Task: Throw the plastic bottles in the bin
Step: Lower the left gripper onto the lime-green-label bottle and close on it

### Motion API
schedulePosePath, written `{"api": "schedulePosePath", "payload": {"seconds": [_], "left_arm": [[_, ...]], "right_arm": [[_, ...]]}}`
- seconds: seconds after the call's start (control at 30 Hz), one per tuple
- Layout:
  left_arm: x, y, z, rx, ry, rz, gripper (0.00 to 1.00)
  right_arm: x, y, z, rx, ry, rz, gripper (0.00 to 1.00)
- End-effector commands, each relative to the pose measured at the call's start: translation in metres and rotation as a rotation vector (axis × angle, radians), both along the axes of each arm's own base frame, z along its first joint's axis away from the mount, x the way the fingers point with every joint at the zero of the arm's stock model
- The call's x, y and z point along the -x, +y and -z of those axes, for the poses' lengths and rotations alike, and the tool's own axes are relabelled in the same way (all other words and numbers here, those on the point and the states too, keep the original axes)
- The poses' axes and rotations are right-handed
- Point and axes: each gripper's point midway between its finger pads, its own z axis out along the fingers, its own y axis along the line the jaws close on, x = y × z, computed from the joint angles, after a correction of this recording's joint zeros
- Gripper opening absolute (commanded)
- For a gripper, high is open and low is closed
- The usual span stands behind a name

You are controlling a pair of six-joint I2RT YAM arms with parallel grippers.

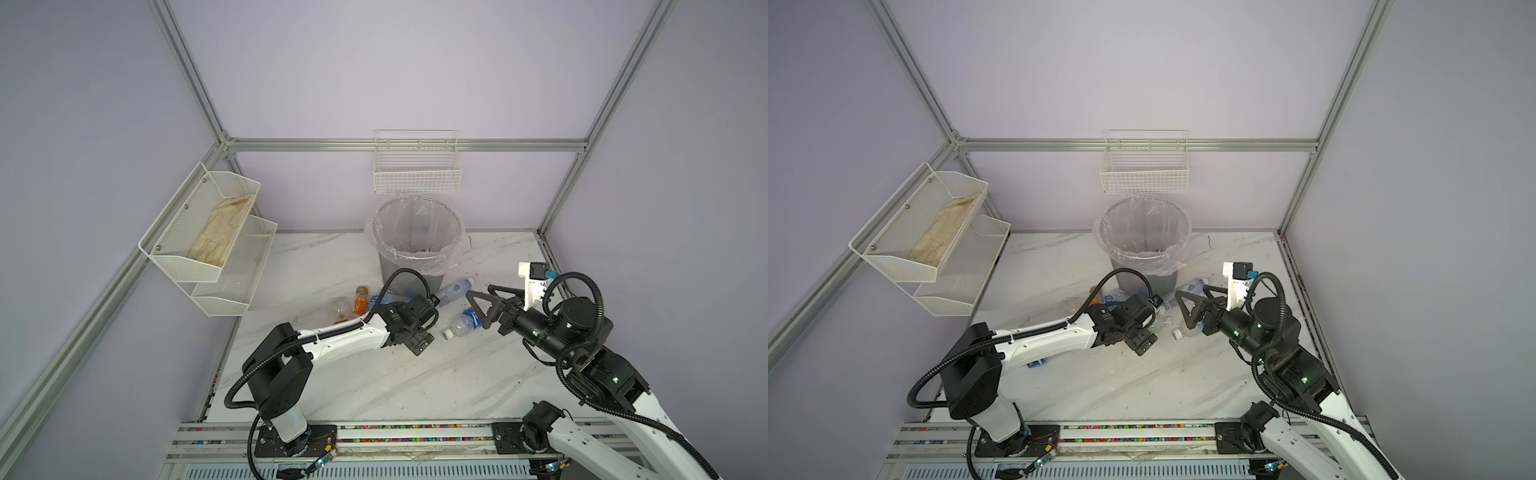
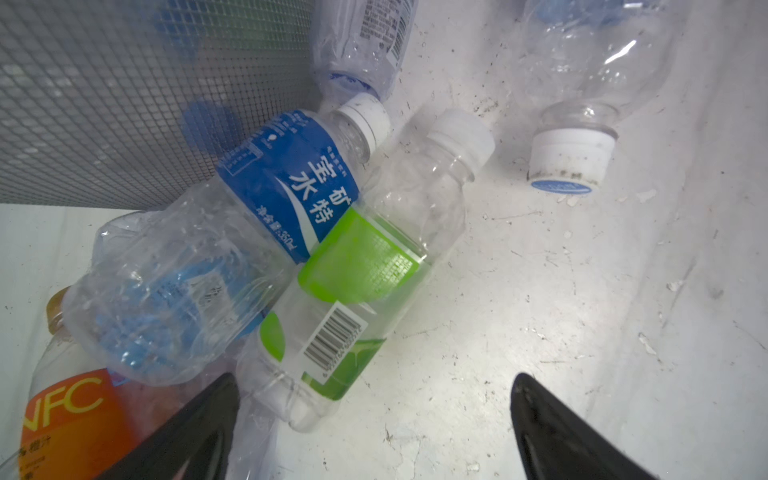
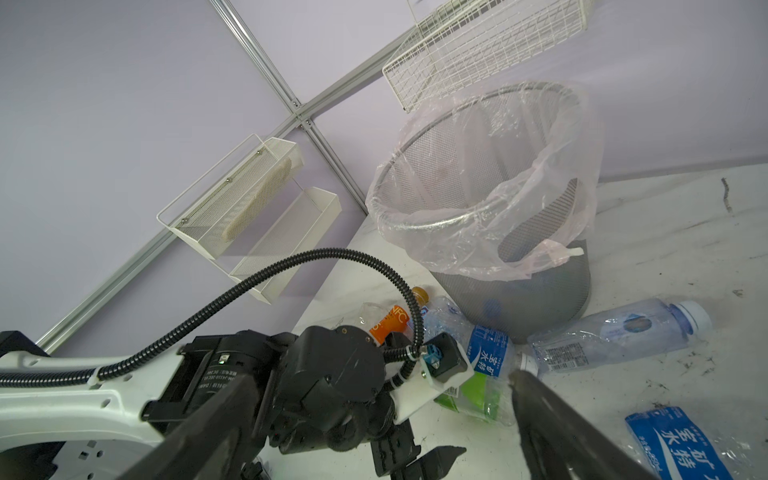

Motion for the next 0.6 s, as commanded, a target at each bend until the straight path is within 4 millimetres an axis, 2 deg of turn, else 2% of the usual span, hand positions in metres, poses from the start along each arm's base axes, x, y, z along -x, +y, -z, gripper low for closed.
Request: {"api": "schedulePosePath", "payload": {"seconds": [0.0,0.33,0.57], "left_arm": [[-0.022,-0.025,-0.033,0.095,-0.045,0.03,1.0],[-0.039,-0.025,-0.01,0.061,0.0,0.022,1.0],[-0.041,-0.029,0.002,0.053,0.034,0.029,1.0]], "right_arm": [[0.002,0.003,-0.004,-0.035,-0.012,-0.018,0.97],[0.006,-0.001,-0.006,-0.04,-0.015,-0.01,0.97],[0.005,-0.002,-0.004,-0.037,-0.017,-0.004,0.97]]}}
